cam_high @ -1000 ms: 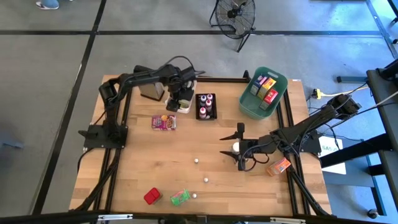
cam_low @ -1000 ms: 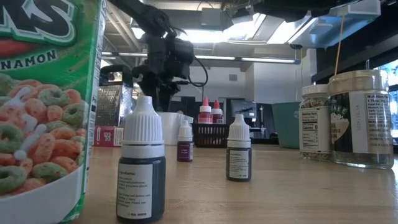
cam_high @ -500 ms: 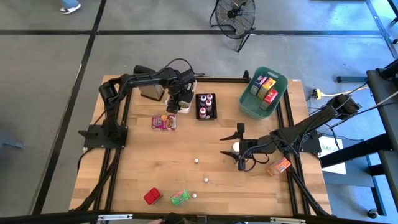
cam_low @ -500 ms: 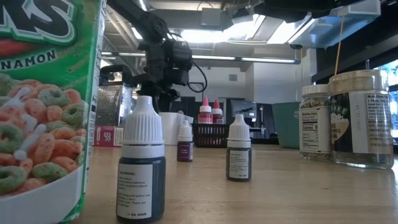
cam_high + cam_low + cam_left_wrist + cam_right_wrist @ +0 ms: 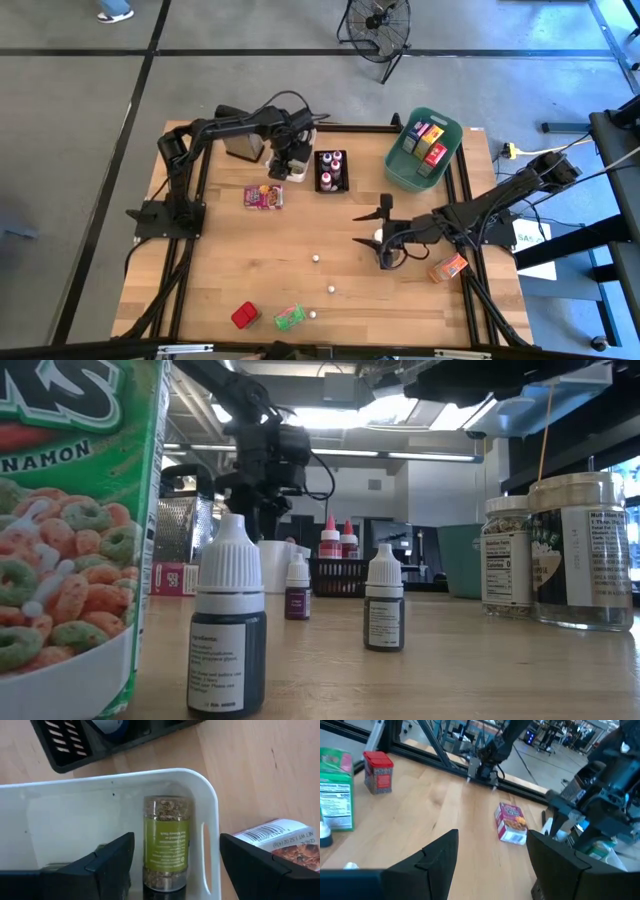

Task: Pick & Place Kitchen Items
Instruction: Adjust the black seasoning bottle in the white bin

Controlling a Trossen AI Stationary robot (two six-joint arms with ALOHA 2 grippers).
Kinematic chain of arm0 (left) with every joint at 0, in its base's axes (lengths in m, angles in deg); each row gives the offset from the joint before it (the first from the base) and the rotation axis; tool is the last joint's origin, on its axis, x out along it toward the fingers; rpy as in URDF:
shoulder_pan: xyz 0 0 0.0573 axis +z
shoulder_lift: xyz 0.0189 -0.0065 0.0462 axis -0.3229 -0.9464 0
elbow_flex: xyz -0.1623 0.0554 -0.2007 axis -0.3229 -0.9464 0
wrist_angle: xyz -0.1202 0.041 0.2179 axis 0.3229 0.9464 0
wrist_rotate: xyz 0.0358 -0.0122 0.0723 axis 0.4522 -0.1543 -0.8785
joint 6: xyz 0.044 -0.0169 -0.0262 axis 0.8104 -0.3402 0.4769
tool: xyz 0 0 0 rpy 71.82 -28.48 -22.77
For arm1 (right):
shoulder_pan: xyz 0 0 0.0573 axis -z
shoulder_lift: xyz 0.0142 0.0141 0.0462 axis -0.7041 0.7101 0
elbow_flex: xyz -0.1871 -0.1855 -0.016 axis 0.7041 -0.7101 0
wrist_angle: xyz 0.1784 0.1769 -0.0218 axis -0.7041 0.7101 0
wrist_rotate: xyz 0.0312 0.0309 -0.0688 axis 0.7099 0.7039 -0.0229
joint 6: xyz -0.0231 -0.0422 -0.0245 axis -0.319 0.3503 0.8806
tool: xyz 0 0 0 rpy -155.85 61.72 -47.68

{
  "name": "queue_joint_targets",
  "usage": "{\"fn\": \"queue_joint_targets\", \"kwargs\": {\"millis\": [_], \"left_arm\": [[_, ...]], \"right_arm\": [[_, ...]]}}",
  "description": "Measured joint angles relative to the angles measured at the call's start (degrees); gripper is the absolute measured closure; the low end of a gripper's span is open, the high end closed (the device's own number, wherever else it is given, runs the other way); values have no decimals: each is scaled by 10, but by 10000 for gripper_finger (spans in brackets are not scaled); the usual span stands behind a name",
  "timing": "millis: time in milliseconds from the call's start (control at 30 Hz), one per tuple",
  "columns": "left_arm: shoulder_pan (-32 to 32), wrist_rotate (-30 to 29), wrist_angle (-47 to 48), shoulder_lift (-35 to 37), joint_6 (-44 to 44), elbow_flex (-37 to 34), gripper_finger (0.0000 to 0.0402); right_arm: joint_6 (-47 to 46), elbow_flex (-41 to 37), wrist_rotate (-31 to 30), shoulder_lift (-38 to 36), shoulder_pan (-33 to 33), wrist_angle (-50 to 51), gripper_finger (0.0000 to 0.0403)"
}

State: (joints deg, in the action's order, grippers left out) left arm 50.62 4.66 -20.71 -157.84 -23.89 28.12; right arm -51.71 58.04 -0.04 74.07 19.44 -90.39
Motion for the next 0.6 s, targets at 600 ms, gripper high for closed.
{"fn": "queue_joint_targets", "kwargs": {"millis": [600], "left_arm": [[19,6,-7,0,-3,31,114]], "right_arm": [[-18,0,45,0,10,9,166]]}}
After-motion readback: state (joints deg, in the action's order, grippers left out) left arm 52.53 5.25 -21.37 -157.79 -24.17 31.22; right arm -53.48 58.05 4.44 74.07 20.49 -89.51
